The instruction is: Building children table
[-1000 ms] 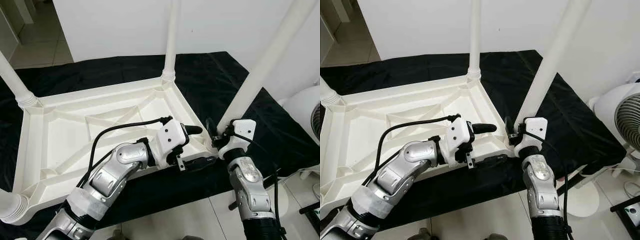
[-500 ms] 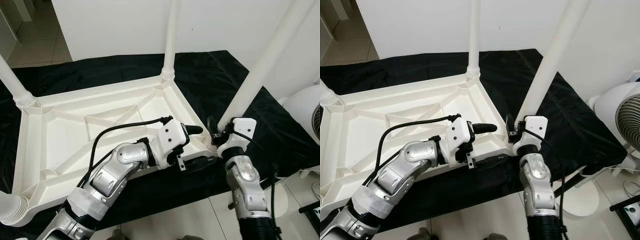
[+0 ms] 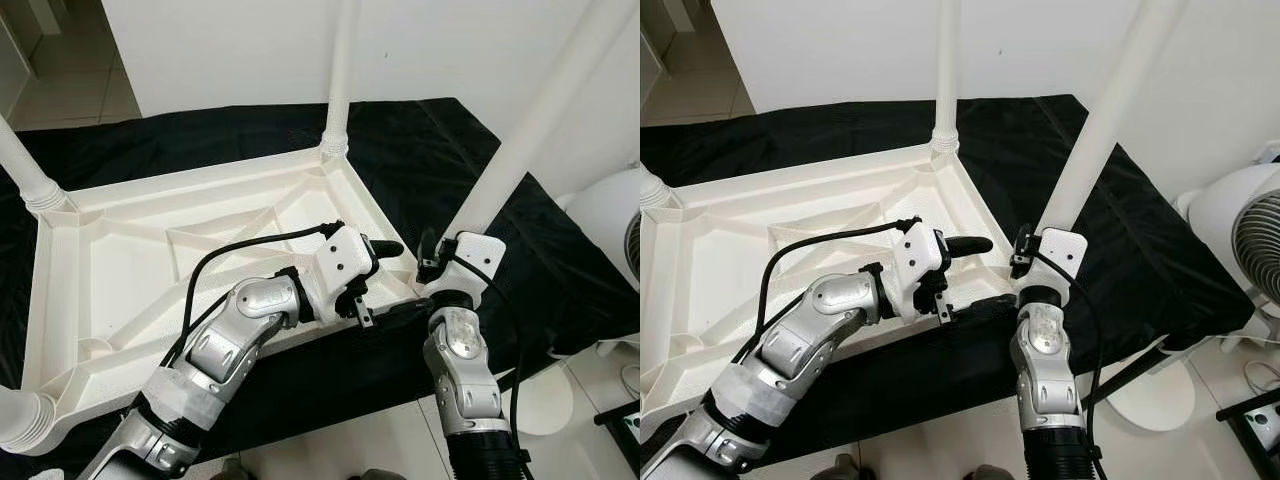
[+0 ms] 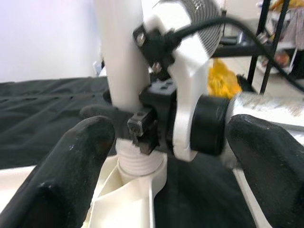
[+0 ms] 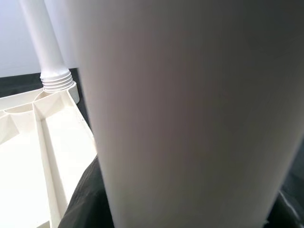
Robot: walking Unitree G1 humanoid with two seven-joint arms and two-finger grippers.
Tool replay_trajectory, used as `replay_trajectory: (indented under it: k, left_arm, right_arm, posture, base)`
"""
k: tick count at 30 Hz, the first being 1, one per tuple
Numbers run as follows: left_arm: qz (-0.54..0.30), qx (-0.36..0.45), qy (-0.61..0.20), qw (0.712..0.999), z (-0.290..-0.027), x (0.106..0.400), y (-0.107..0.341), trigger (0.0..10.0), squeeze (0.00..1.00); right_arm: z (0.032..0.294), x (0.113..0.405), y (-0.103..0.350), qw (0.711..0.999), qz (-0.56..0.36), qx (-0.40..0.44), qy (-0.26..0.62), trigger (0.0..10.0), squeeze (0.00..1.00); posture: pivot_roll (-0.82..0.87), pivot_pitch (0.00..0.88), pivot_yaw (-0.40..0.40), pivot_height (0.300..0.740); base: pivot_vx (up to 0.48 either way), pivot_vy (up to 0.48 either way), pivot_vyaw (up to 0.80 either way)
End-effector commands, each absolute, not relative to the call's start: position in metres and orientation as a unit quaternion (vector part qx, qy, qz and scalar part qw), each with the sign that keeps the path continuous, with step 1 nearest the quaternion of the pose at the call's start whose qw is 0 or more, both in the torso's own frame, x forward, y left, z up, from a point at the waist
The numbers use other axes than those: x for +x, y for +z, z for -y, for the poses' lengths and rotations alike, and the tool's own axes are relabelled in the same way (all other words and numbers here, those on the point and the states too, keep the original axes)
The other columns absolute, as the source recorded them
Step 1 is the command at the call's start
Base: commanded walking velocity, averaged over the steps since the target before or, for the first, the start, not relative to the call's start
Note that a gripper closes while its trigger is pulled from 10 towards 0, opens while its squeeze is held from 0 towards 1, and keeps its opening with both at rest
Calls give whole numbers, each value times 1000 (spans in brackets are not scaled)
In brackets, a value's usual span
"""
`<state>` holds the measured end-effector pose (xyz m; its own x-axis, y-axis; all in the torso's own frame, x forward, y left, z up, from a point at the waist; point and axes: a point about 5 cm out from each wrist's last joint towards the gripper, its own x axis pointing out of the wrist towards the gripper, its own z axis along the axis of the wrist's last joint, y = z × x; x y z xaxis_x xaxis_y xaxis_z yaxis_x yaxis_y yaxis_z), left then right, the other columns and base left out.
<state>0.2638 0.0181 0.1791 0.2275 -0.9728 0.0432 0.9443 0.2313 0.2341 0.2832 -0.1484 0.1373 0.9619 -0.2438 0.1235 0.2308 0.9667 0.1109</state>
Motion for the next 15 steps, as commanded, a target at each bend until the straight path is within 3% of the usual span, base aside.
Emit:
replay_trajectory:
  k: [1,5,15]
  left_arm:
    - [79,92,-576,809,-21,272,175,10000,0]
    - [63,104,-551,825,-24,281,171,10000,0]
    - [64,83,-572,814,-27,279,171,10000,0]
  right_arm:
    - [139,283,126,987,33,89,-129,10000,0]
    - [142,283,126,985,32,86,-143,10000,0]
    - [140,284,125,986,29,81,-140,10000,0]
  posture:
    - [-13,30,-6,740]
    - [-13,30,-6,740]
    - [-14,30,-10,740]
  base:
    - [0,0,0]
    - [0,0,0]
    - [0,0,0]
